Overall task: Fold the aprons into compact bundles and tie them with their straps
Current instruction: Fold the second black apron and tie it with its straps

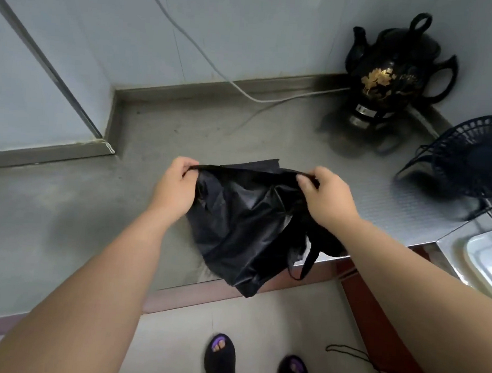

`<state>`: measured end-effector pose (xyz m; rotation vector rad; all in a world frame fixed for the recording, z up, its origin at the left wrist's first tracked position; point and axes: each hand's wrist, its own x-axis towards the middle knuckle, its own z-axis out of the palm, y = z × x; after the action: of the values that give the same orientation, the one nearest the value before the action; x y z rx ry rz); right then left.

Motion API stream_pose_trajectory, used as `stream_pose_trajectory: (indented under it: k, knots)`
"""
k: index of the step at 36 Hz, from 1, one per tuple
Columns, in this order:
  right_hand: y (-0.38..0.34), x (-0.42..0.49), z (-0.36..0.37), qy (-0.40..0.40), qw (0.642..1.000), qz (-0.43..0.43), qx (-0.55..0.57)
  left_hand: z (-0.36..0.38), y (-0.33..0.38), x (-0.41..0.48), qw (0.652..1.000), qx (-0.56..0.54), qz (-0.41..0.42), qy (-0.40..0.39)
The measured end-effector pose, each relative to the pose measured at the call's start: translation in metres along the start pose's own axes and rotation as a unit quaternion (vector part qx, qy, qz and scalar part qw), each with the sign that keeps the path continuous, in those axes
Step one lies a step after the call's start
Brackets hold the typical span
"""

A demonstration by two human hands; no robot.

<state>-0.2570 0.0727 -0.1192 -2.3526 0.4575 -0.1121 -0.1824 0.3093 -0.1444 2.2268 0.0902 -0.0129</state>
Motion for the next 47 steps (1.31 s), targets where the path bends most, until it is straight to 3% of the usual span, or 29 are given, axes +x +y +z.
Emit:
stream_pose_trajectory:
  k: [6,10,13,17,20,22,26,29,32,35,41,44,47]
  knots:
    - [-0.02,0.016,-0.039,-0.023,0.996,-0.041,-0.078,-0.033,0.051,-0.006,0.991,-0.084,0.079,0.074]
    - [-0.037,0.018,-0.063,0.038,0.992,-0.094,-0.07,-0.056,0.075,-0.017,0.984,-0.043,0.133,0.112]
    - [-0.052,0.016,-0.083,0.072,0.991,-0.106,-0.031,-0.072,0.09,-0.023,0.976,0.012,0.143,0.162]
    - [-0.072,0.012,-0.105,0.015,0.994,-0.105,-0.039,-0.088,0.112,-0.026,0.97,0.024,0.103,0.219]
    - [-0.085,0.009,-0.114,-0.02,0.994,-0.105,0.029,-0.093,0.123,-0.032,0.977,0.085,0.057,0.187]
    - [-0.094,0.005,-0.12,-0.047,0.988,-0.113,0.09,-0.09,0.128,-0.04,0.984,0.127,0.053,0.115]
    - [-0.11,-0.007,-0.131,-0.134,0.97,-0.144,0.14,-0.069,0.146,-0.065,0.974,0.143,0.168,-0.055]
    - [-0.114,-0.014,-0.137,-0.197,0.953,-0.148,0.178,-0.045,0.164,-0.081,0.961,0.116,0.223,-0.115]
    - [-0.109,-0.019,-0.149,-0.245,0.933,-0.129,0.229,-0.036,0.178,-0.09,0.956,0.152,0.249,-0.042]
    - [-0.093,-0.019,-0.163,-0.296,0.913,-0.123,0.253,-0.038,0.189,-0.094,0.959,0.116,0.259,-0.005]
    - [-0.055,-0.019,-0.17,-0.342,0.914,-0.143,0.164,-0.047,0.213,-0.099,0.983,-0.093,0.134,0.083]
    - [-0.046,-0.022,-0.162,-0.265,0.944,-0.177,0.093,-0.046,0.223,-0.102,0.981,-0.156,0.098,0.066]
    - [-0.049,-0.021,-0.163,-0.123,0.959,-0.167,0.193,-0.042,0.225,-0.107,0.978,-0.18,0.089,0.053]
